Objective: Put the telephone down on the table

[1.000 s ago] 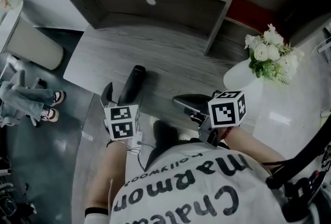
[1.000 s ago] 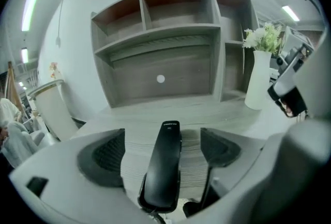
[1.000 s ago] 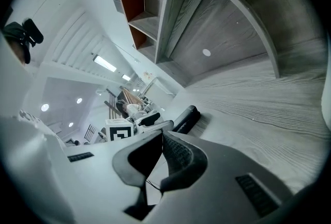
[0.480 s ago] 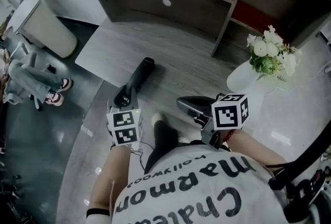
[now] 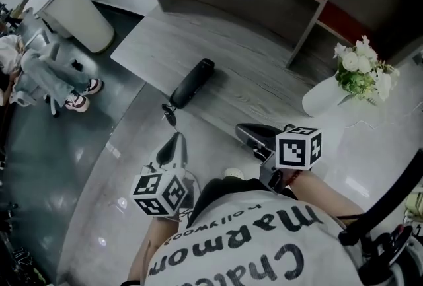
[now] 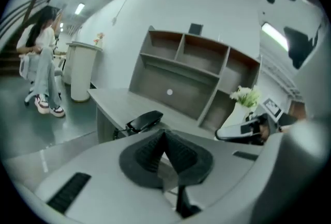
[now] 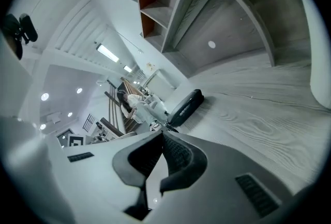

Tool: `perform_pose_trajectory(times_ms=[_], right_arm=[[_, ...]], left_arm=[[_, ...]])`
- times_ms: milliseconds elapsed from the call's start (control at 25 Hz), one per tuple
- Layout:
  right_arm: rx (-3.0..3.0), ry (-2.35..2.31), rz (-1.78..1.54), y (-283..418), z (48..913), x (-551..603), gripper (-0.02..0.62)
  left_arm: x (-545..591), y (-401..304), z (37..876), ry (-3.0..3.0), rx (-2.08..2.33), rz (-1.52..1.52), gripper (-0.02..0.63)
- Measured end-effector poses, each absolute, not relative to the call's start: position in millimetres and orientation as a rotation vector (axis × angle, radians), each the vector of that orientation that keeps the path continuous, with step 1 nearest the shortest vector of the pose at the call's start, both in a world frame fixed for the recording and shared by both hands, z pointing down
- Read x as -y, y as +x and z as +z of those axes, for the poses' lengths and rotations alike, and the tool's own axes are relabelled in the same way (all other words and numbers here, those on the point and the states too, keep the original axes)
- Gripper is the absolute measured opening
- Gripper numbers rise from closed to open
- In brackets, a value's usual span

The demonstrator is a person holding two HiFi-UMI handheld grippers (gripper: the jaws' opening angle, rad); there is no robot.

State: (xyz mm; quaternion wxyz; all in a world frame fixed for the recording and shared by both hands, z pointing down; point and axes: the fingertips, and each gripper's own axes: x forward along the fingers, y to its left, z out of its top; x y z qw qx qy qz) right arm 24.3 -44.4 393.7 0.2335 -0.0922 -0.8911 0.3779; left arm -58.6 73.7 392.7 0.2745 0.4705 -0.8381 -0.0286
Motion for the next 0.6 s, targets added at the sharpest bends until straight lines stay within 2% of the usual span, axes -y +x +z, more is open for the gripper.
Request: perform_pose_trajectory(times_ms=[80, 280, 600], right_arm=[[2.499, -0.221, 0.996, 27, 387, 48, 0.011], [2.608, -0.045, 0.881, 38, 375, 59, 0.011], [2.585, 0.028, 0.950, 67, 370, 1, 0.011]], left_arm=[[-82, -44, 382, 1.300, 2.257, -0.143, 0.009], [-126, -29, 391, 1.224, 2.252, -0.095, 0.009], [-191, 7, 377, 1.271, 2.217, -0.146, 0.009]])
